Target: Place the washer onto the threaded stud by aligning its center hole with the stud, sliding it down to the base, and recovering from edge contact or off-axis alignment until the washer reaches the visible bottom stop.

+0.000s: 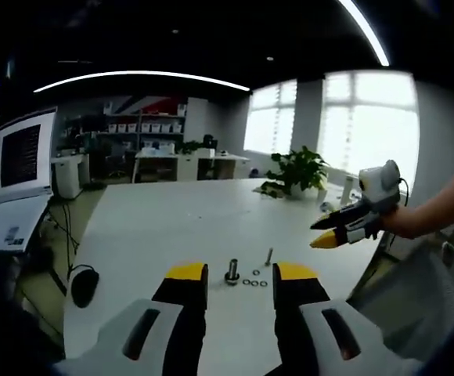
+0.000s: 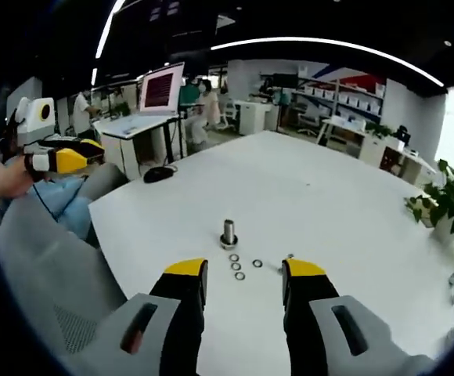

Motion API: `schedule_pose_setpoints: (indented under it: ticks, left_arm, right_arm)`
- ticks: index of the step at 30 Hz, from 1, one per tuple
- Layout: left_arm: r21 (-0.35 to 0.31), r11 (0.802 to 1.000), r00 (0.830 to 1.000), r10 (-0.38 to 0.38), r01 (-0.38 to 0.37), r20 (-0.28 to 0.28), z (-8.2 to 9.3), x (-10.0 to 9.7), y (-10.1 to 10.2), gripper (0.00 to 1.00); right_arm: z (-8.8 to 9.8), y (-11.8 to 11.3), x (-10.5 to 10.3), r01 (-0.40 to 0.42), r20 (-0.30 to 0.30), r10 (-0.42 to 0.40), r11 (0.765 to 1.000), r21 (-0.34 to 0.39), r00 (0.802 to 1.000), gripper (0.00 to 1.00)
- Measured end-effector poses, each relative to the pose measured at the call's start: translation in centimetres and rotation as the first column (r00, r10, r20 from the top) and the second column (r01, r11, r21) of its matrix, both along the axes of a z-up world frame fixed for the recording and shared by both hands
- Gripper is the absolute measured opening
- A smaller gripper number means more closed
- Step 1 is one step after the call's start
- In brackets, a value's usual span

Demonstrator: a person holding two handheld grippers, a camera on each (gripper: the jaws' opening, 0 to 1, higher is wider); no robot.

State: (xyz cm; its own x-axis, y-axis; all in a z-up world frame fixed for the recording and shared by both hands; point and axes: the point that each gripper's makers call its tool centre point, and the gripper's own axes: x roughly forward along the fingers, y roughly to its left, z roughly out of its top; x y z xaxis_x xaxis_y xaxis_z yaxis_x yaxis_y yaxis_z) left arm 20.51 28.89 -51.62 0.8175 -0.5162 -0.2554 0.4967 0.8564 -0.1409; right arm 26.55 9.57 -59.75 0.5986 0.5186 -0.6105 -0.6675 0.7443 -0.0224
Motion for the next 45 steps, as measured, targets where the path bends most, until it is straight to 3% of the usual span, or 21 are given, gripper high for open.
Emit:
schedule_pose_setpoints:
  ticks: [7, 8, 9, 13, 19, 26, 30, 33, 39, 41, 45]
  left_arm:
    - [0.038, 0.999, 1.0, 0.002, -0.003, 0.019, 0.2, -0.1, 0.0, 0.34]
    - [0.038, 0.999, 1.0, 0.005, -0.006, 0.021, 0.2, 0.0, 0.0, 0.35]
    - [0.035, 0.999, 1.0, 0.008, -0.008, 0.022, 0.2, 0.1, 0.0, 0.36]
    - [0.049, 0.999, 1.0, 0.02, -0.021, 0.018, 0.0, 0.2, 0.3, 0.36]
    - [0.056, 0.998, 0.999, 0.035, -0.035, 0.006, -0.3, 0.3, 0.7, 0.35]
    - [0.073, 0.997, 0.999, 0.033, -0.033, -0.007, -0.7, 0.3, 0.7, 0.34]
    - [0.074, 0.997, 0.999, 0.033, -0.032, -0.011, -0.8, 0.3, 0.7, 0.34]
    - [0.073, 0.997, 0.999, 0.031, -0.029, -0.018, -0.9, 0.3, 0.7, 0.35]
    - [0.074, 0.996, 0.999, 0.044, -0.042, -0.027, -1.1, 0.4, 1.0, 0.34]
    - [0.069, 0.997, 0.998, 0.046, -0.043, -0.034, -1.2, 0.4, 1.0, 0.34]
    - [0.073, 0.997, 0.998, 0.038, -0.035, -0.04, -1.4, 0.4, 0.9, 0.34]
  right_arm:
    - [-3.8, 2.8, 1.3, -0.112, -0.094, 0.107, 0.992, -0.048, 0.99, 0.34]
    - [-4.5, 3.3, 1.1, -0.132, -0.131, 0.127, 0.991, -0.028, 0.983, 0.34]
    - [-5.7, 3.6, 0.7, -0.123, -0.209, 0.121, 0.992, 0.003, 0.97, 0.33]
    - [-8.3, 2.8, 1.2, -0.178, -0.248, 0.15, 0.979, -0.097, 0.957, 0.3]
    - [-9.4, 2.6, 2.1, -0.188, -0.265, 0.152, 0.975, -0.117, 0.952, 0.29]
    - [-12.5, 2.1, 3.6, -0.238, -0.316, 0.172, 0.954, -0.182, 0.933, 0.28]
    - [-12.9, 2.2, 4.3, -0.25, -0.328, 0.175, 0.947, -0.202, 0.928, 0.28]
    - [-13.6, 2.2, 4.3, -0.259, -0.373, 0.169, 0.944, -0.206, 0.912, 0.28]
    - [-14.4, 2.5, 4.6, -0.318, -0.391, 0.207, 0.916, -0.244, 0.897, 0.28]
    - [-14.6, 2.2, 4.8, -0.348, -0.37, 0.231, 0.892, -0.29, 0.9, 0.25]
    - [-14.6, 2.5, 5.3, -0.345, -0.369, 0.234, 0.898, -0.272, 0.9, 0.24]
